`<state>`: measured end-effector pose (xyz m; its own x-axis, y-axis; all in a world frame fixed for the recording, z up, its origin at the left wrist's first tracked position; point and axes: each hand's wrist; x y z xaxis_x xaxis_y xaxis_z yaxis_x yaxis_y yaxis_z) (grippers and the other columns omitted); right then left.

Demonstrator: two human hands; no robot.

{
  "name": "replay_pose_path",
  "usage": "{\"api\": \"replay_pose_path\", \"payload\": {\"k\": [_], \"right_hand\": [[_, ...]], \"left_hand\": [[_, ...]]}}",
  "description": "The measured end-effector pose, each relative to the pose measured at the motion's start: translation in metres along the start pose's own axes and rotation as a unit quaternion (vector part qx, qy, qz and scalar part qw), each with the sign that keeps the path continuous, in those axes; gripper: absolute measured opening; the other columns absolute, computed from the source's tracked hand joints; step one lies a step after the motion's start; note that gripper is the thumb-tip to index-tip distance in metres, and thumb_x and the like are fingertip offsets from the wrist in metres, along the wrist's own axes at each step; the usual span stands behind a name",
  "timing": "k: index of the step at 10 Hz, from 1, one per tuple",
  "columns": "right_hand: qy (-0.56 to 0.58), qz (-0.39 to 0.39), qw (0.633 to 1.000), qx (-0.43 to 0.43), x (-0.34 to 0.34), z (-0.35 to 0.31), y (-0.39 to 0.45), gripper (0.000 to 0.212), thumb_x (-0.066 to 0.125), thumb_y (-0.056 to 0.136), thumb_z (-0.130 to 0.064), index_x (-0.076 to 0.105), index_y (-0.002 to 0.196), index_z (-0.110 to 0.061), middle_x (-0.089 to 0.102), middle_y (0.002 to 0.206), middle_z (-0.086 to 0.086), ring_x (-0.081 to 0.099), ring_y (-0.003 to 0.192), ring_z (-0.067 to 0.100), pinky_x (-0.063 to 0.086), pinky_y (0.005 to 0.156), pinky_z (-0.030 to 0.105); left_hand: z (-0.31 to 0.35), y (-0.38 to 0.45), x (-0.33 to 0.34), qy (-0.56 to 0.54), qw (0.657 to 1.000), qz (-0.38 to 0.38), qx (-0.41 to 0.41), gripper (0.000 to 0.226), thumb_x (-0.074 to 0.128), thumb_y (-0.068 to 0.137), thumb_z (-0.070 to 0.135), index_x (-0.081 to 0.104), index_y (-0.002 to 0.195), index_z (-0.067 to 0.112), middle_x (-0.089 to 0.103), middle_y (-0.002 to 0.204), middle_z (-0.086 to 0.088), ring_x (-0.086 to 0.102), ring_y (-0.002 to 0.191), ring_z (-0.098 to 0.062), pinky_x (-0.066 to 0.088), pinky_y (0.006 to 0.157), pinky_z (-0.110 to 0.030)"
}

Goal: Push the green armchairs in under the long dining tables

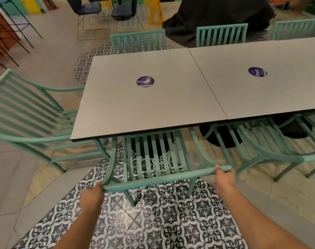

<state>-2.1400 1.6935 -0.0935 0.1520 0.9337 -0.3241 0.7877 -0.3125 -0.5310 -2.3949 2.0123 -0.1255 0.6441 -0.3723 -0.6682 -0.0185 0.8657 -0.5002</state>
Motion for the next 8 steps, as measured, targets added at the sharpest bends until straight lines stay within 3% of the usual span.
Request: {"api": "replay_pose_path", "payload": {"k": [1, 2, 3, 4, 5, 6, 7, 8], "right_hand": [[-0.023, 0.002, 1.0, -0.019, -0.004, -0.001, 0.001, 0.04, 0.062, 0.092, -0.02, 0.046, 0.124, -0.002, 0.059, 0.114, 0.017, 0.057, 0.106, 0.035, 0.046, 0.092, 0.042], [-0.038, -0.012, 0.999, -0.02, -0.007, -0.001, 0.004, 0.027, 0.06, 0.093, -0.021, 0.046, 0.112, -0.009, 0.056, 0.099, 0.01, 0.054, 0.088, 0.027, 0.043, 0.076, 0.034], [-0.05, -0.009, 0.998, -0.032, -0.01, -0.001, 0.006, 0.021, 0.061, 0.093, -0.022, 0.042, 0.1, -0.014, 0.056, 0.095, 0.008, 0.053, 0.081, 0.025, 0.041, 0.071, 0.032], [-0.076, -0.01, 0.996, -0.042, -0.011, -0.001, 0.007, 0.025, 0.063, 0.091, -0.026, 0.043, 0.1, -0.013, 0.06, 0.101, 0.012, 0.054, 0.085, 0.028, 0.044, 0.075, 0.035], [-0.117, -0.027, 0.991, -0.058, -0.018, 0.001, 0.005, 0.037, 0.061, 0.091, -0.031, 0.046, 0.118, -0.009, 0.058, 0.107, 0.009, 0.054, 0.088, 0.028, 0.046, 0.079, 0.037], [-0.172, -0.054, 0.979, -0.097, -0.029, 0.0, -0.003, 0.05, 0.055, 0.095, -0.033, 0.038, 0.137, -0.012, 0.054, 0.109, 0.003, 0.05, 0.083, 0.02, 0.045, 0.074, 0.035], [-0.248, -0.067, 0.949, -0.18, -0.047, 0.005, -0.006, 0.063, 0.046, 0.094, -0.048, 0.03, 0.147, -0.016, 0.051, 0.138, 0.012, 0.057, 0.111, 0.03, 0.05, 0.09, 0.046], [-0.317, -0.086, 0.914, -0.24, -0.075, 0.017, 0.007, 0.068, 0.036, 0.095, -0.055, 0.019, 0.152, -0.023, 0.031, 0.154, 0.007, 0.038, 0.137, 0.031, 0.038, 0.108, 0.05]], "left_hand": [[-0.006, 0.006, 0.003, 0.003, 1.0, -0.01, 0.004, 0.053, 0.055, 0.095, 0.045, 0.063, 0.08, -0.006, 0.064, 0.073, -0.023, 0.051, 0.057, -0.029, 0.044, 0.054, -0.036], [-0.006, 0.007, 0.003, 0.0, 1.0, -0.019, 0.012, 0.053, 0.057, 0.094, 0.046, 0.063, 0.08, -0.005, 0.067, 0.076, -0.025, 0.054, 0.059, -0.03, 0.045, 0.06, -0.037], [-0.005, 0.01, 0.001, 0.009, 1.0, -0.02, 0.019, 0.05, 0.057, 0.095, 0.041, 0.063, 0.082, -0.006, 0.063, 0.075, -0.023, 0.051, 0.059, -0.028, 0.042, 0.059, -0.036], [0.001, -0.003, -0.003, 0.1, 0.992, -0.014, 0.075, 0.05, 0.054, 0.096, 0.044, 0.059, 0.101, -0.006, 0.06, 0.079, -0.02, 0.054, 0.063, -0.028, 0.045, 0.061, -0.034], [0.008, -0.024, -0.003, 0.275, 0.923, 0.032, 0.269, 0.058, 0.054, 0.091, 0.055, 0.054, 0.122, 0.005, 0.061, 0.106, -0.016, 0.058, 0.094, -0.03, 0.052, 0.087, -0.046], [0.028, -0.051, 0.001, 0.339, 0.851, 0.003, 0.402, 0.053, 0.052, 0.092, 0.054, 0.055, 0.126, 0.014, 0.058, 0.123, -0.01, 0.052, 0.114, -0.027, 0.043, 0.102, -0.05], [0.052, -0.087, 0.015, 0.367, 0.799, -0.05, 0.473, 0.057, 0.05, 0.095, 0.05, 0.046, 0.141, 0.017, 0.05, 0.142, -0.008, 0.046, 0.129, -0.027, 0.034, 0.112, -0.048], [0.079, -0.129, 0.045, 0.403, 0.719, -0.108, 0.556, 0.062, 0.048, 0.094, 0.052, 0.04, 0.146, 0.019, 0.046, 0.147, -0.004, 0.041, 0.134, -0.024, 0.027, 0.116, -0.046]]}}
Point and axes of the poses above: each hand's wrist, its own y-axis towards the middle knuckle, its own x-axis out of the palm, z = x × y
